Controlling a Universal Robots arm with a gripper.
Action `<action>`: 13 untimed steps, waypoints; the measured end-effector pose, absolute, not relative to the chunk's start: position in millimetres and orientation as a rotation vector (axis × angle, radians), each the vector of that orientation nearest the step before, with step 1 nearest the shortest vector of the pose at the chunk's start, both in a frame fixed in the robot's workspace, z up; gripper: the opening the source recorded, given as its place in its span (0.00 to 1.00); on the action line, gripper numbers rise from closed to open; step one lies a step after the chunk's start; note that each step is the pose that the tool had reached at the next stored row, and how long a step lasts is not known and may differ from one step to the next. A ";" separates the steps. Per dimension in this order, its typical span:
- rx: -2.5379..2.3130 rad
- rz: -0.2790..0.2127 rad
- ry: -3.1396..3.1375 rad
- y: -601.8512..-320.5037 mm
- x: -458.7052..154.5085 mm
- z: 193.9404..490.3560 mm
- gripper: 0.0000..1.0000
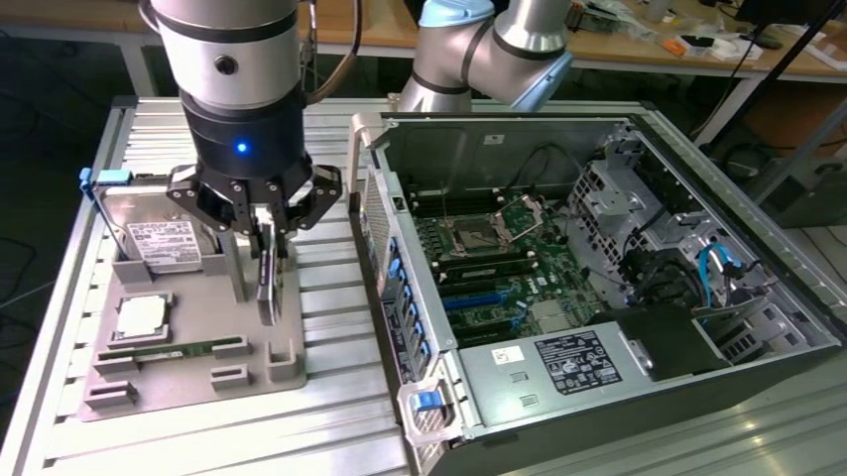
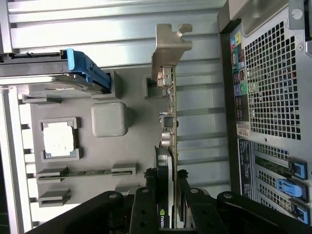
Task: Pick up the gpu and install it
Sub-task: 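Pick up the gpu and move the gpu toward the slot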
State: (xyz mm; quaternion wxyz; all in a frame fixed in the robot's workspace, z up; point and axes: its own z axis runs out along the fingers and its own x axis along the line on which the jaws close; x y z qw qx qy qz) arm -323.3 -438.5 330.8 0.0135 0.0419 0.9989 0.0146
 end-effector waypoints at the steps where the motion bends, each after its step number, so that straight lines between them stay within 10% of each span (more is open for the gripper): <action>1: 0.130 0.045 3.112 -438.5 -323.3 331.4 0.27; 13: 0.130 0.043 3.112 -438.5 -323.3 340.9 0.27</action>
